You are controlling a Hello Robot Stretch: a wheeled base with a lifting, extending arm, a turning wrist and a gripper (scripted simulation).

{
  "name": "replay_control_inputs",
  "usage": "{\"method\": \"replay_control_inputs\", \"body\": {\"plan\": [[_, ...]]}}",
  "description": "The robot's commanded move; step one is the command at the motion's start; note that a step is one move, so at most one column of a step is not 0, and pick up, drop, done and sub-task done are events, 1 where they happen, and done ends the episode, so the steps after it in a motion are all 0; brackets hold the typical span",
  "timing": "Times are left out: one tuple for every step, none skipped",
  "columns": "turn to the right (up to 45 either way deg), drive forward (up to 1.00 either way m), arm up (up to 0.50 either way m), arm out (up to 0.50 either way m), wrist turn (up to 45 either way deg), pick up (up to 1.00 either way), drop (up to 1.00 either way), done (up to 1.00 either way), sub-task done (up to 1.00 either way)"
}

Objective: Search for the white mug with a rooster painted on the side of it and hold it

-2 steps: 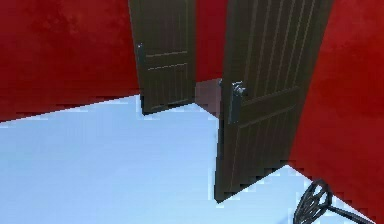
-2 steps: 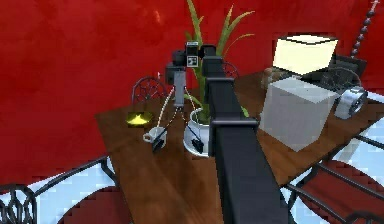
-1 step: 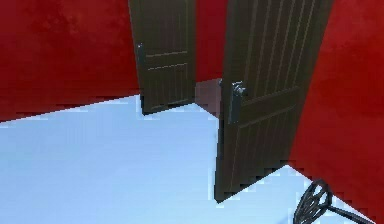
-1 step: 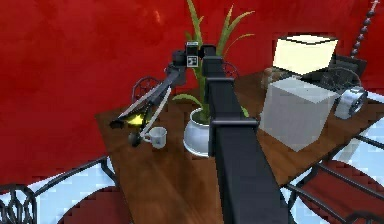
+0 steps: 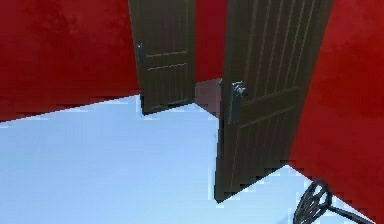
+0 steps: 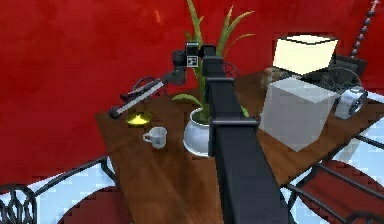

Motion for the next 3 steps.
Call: {"method": "replay_control_inputs", "body": {"plan": [[0.0,0.0,0.0,0.0,45.0,0.0,0.0,0.0,0.0],[0.0,0.0,0.0,0.0,6.0,0.0,0.0,0.0,0.0],[0.0,0.0,-0.24,0.0,0.0,0.0,0.0,0.0,0.0]]}}
